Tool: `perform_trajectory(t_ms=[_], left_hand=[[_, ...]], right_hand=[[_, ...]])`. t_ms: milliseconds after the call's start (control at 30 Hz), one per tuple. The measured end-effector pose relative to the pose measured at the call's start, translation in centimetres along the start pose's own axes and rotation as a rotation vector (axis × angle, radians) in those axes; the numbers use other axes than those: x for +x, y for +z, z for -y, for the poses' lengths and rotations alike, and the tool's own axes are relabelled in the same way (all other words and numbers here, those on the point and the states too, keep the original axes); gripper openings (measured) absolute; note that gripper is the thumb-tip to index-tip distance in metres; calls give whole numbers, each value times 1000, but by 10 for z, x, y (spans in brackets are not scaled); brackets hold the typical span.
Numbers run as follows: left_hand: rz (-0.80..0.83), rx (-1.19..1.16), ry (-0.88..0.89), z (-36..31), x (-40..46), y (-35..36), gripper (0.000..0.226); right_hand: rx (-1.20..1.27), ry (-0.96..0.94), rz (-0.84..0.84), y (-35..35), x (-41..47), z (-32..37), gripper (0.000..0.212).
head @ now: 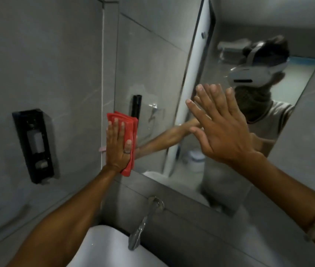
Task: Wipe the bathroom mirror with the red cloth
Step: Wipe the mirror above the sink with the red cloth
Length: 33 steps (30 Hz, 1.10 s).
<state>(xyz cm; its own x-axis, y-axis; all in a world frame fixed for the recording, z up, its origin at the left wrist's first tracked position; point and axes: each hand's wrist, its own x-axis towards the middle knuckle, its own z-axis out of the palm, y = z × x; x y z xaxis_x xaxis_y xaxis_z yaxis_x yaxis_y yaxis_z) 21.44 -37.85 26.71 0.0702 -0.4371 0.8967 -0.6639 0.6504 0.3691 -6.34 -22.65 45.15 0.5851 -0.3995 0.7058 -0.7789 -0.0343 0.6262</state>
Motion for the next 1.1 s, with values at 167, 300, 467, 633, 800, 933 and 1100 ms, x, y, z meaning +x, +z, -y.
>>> perform_trajectory(t_ms=[167, 300, 467, 633, 800, 933, 1100], left_hand=[[-27, -18, -121, -61, -25, 34, 72], [-82, 55, -33, -139, -60, 71, 78], [-101, -20, 60, -251, -92, 109, 68], [-30, -84, 159, -313, -108, 124, 66], [77, -19, 419, -283, -93, 111, 73], [143, 27, 703, -246, -25, 82, 72], [59, 82, 508, -220, 100, 28, 65]], right_hand=[[-16, 28, 30, -10, -39, -23, 67], [-18, 100, 44, -23, -68, -48, 63], [-78, 136, 50, -44, -108, -79, 62], [-147, 182, 156, -63, -143, -105, 66], [-142, 129, 158, -68, -138, -112, 66], [-120, 105, 66, -65, -107, -111, 66], [-102, 118, -27, -61, -56, -110, 64]])
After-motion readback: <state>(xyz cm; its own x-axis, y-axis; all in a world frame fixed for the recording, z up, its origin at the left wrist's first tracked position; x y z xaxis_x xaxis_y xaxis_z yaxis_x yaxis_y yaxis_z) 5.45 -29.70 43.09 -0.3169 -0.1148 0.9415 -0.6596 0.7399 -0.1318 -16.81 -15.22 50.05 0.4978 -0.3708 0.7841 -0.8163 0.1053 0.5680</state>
